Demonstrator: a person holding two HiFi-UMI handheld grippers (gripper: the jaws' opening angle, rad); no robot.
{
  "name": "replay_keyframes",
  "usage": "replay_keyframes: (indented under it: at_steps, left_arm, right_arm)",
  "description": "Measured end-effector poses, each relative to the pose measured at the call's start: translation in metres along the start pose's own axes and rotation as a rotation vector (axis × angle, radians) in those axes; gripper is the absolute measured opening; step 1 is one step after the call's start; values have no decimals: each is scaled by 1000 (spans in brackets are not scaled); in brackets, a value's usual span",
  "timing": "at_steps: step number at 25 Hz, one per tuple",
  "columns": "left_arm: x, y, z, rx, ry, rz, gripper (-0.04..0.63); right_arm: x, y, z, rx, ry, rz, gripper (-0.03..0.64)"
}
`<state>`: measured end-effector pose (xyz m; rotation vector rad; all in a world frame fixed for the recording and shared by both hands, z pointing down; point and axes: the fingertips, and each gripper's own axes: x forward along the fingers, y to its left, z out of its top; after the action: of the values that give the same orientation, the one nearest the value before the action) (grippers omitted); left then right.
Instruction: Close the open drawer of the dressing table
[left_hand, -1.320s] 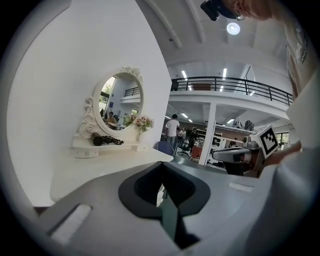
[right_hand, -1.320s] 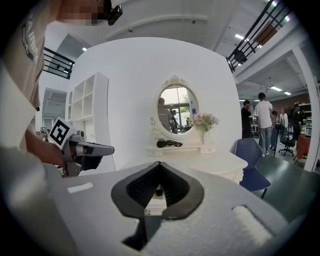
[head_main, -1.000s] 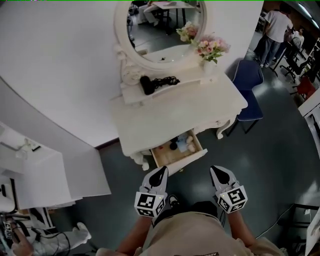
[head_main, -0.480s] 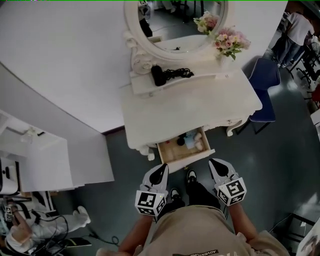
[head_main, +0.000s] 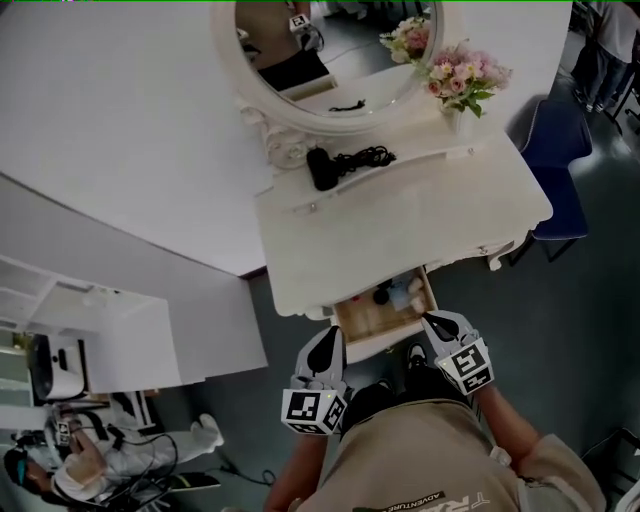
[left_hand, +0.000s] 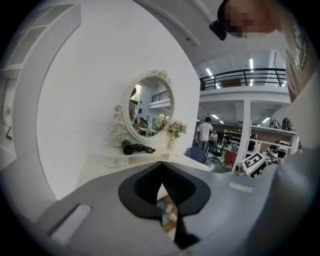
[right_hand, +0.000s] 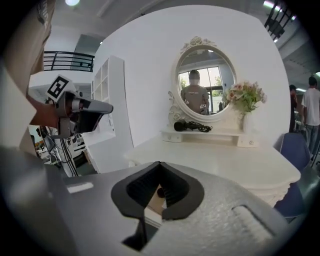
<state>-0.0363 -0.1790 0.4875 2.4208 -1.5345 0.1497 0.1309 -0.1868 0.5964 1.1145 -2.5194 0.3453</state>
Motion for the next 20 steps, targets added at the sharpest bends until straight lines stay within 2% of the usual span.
replay_keyframes:
  at_steps: [5,10,15,20]
  left_arm:
    - [8,-3,-2,3,31,20,17]
    - [14,-3,1,-4,34,4,17]
    - [9,2,2,-17,-10,16,17]
    - [-3,7,-7,-46,-5,29,17]
  right_arm:
    - [20,-1,-31,25,89,67,3]
    - [30,-3,-96,72,267,95,3]
    - [28,2,-154,77,425,77,3]
    - [33,6,-188,134,543,56,3]
